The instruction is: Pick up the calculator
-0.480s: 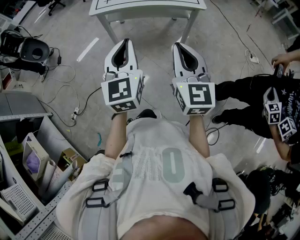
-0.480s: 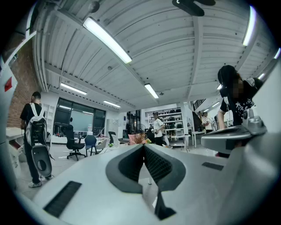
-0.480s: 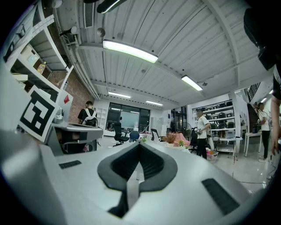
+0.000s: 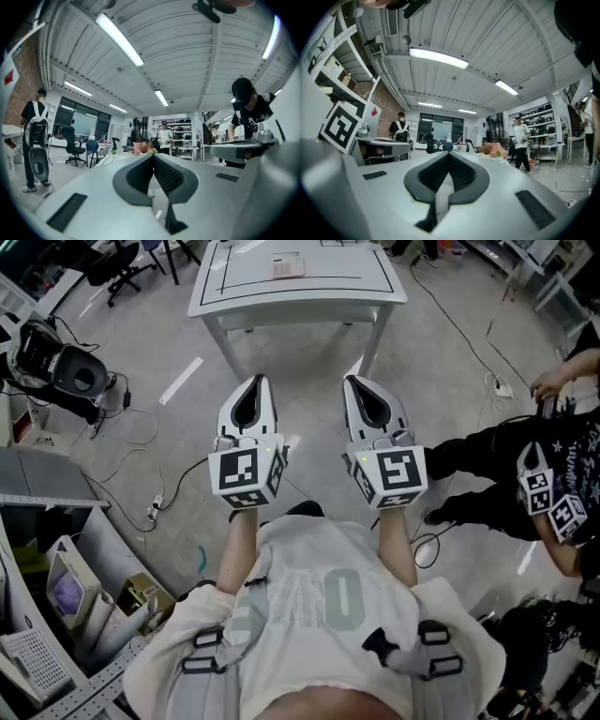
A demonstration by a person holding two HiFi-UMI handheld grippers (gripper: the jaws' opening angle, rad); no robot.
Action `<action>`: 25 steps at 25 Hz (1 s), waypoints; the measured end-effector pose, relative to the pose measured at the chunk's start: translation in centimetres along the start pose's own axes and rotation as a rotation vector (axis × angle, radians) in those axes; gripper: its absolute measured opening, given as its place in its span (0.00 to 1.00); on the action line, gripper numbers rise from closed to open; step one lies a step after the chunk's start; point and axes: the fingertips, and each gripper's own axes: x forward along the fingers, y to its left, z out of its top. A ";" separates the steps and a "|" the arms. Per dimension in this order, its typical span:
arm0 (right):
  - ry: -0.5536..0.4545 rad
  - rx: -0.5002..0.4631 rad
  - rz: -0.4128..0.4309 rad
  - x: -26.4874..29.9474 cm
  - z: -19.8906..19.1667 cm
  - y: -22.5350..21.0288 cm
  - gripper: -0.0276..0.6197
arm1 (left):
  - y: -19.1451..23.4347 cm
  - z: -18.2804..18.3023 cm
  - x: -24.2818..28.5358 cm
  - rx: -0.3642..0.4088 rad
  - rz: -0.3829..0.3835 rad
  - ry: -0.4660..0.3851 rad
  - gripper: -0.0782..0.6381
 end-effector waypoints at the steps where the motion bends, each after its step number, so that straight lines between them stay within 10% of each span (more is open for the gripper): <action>1: -0.011 0.009 -0.006 0.0 0.2 -0.1 0.05 | 0.1 0.3 -0.1 0.000 -0.003 -0.004 0.14; 25: -0.123 -0.138 -0.016 10.4 3.9 -4.6 0.05 | 7.0 7.1 10.5 -0.026 0.019 -0.203 0.14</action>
